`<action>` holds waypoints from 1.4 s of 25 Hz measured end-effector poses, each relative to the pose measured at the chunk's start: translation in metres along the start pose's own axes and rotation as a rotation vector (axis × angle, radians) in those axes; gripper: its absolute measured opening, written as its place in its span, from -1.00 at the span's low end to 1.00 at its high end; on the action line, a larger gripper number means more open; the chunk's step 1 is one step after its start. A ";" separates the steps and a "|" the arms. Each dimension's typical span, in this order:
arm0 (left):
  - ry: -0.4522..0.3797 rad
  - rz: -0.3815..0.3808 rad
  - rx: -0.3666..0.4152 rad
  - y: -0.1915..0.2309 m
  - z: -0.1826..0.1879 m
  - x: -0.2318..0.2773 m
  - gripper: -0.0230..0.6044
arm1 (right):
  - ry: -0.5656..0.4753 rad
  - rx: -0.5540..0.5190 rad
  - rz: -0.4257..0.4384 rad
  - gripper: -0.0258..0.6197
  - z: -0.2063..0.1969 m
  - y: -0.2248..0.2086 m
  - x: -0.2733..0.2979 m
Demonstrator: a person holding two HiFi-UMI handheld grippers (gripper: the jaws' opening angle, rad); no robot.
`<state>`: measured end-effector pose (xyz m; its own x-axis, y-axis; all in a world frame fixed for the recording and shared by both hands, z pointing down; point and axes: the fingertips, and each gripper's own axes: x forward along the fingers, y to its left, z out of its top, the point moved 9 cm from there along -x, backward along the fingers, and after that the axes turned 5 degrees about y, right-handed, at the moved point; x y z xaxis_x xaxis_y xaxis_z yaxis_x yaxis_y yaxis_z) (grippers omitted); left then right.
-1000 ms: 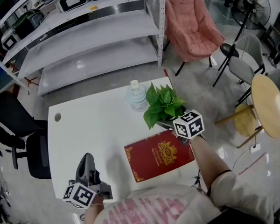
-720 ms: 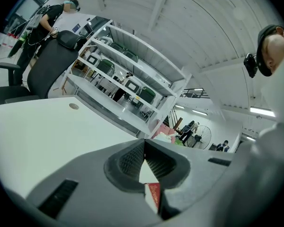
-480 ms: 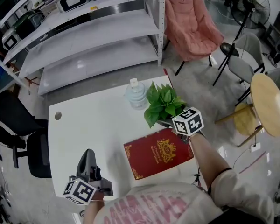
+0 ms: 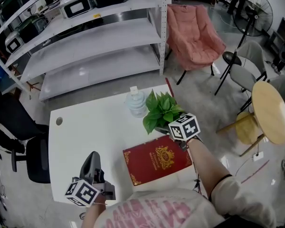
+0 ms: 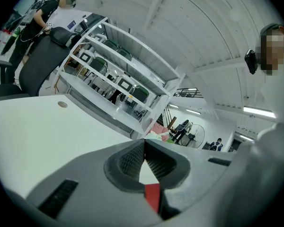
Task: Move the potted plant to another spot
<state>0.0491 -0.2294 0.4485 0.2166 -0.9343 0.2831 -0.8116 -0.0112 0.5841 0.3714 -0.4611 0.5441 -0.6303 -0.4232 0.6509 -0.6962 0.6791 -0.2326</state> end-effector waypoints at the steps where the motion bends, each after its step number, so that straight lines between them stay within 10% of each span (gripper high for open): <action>1: 0.000 -0.004 0.003 -0.002 0.000 0.000 -0.92 | 0.001 0.002 -0.001 0.72 0.000 0.000 0.000; 35: 0.086 -0.020 0.044 -0.007 -0.022 -0.013 -0.92 | -0.067 0.104 -0.150 0.73 -0.007 0.014 -0.018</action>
<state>0.0644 -0.2093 0.4576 0.2769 -0.8999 0.3368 -0.8293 -0.0467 0.5569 0.3748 -0.4399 0.5341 -0.5361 -0.5558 0.6353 -0.8134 0.5414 -0.2128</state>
